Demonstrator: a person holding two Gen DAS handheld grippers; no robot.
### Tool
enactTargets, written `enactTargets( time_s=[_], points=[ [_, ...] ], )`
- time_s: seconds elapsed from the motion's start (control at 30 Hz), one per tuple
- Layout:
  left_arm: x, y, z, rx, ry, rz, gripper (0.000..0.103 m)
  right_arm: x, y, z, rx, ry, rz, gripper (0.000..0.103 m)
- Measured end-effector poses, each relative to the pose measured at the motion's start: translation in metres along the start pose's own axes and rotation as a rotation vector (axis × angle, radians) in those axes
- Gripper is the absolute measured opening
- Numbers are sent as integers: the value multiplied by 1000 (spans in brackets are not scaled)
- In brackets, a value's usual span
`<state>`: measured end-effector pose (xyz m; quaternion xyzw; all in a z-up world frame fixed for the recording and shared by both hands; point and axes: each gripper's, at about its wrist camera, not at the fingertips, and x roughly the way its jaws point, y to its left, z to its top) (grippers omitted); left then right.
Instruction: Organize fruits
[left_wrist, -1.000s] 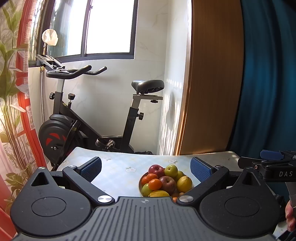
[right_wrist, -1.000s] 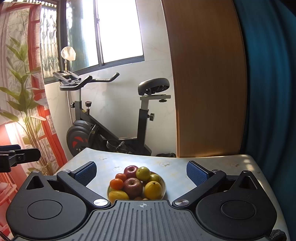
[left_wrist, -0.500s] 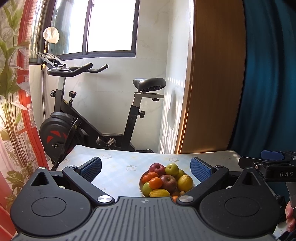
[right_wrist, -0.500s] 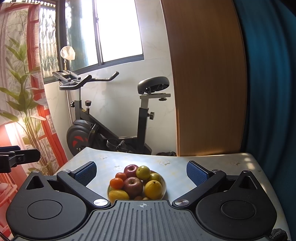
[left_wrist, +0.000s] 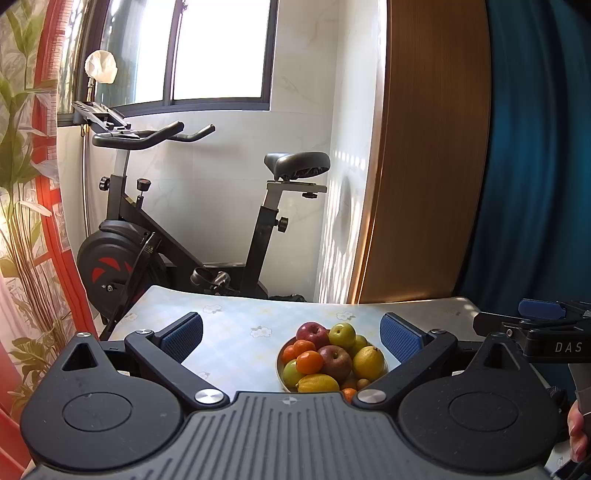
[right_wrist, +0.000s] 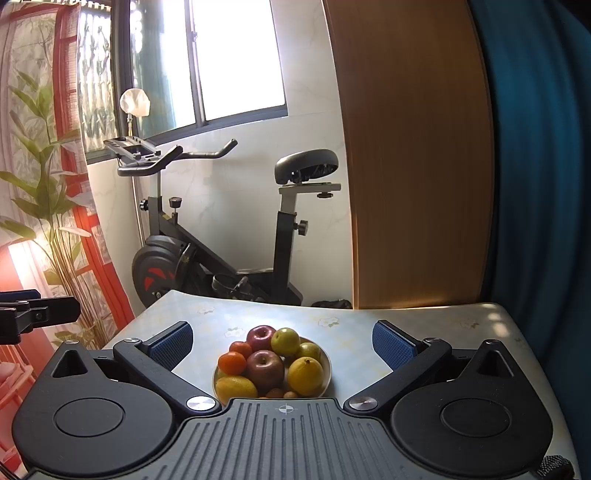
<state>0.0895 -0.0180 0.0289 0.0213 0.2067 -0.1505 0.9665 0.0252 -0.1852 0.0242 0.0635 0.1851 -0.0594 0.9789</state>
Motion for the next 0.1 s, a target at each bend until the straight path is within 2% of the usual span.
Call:
enactTargets(
  time_s=[0.1],
  points=[
    [1, 1, 0, -4, 3, -4, 103, 1, -1, -2, 1, 1, 0, 103]
  ],
)
